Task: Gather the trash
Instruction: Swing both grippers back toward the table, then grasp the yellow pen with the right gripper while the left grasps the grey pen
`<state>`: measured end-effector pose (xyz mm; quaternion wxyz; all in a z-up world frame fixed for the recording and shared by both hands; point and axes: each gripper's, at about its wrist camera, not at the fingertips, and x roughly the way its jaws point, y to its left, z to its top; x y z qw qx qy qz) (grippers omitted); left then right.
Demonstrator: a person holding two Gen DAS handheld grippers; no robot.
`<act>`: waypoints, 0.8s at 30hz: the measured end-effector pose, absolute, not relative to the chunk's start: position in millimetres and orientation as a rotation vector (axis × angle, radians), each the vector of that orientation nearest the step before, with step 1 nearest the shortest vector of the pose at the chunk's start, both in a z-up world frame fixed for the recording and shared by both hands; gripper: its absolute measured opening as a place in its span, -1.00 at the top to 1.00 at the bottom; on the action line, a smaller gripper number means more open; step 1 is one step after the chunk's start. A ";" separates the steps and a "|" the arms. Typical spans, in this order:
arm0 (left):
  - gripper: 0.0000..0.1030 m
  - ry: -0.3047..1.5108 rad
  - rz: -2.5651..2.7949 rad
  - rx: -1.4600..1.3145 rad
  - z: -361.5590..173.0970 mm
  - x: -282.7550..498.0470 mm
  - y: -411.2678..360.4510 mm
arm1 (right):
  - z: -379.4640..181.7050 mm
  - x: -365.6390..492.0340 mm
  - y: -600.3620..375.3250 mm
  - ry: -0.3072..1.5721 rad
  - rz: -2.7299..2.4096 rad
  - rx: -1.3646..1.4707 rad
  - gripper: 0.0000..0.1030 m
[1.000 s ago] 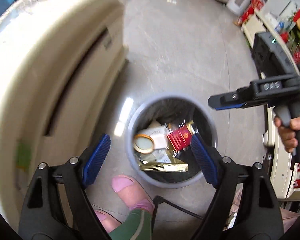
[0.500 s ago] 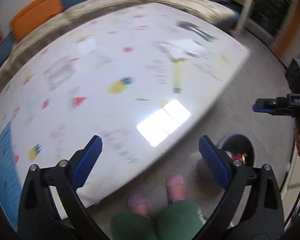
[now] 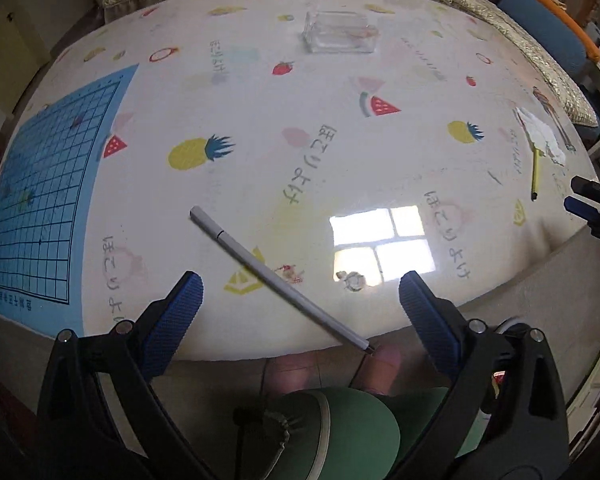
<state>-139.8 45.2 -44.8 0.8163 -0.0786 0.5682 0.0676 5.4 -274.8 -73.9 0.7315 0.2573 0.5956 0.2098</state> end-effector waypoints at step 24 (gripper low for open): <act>-0.89 1.293 0.237 -0.189 -94.4 -114.6 52.7 | -96.6 58.0 -238.7 1.369 0.209 0.254 0.30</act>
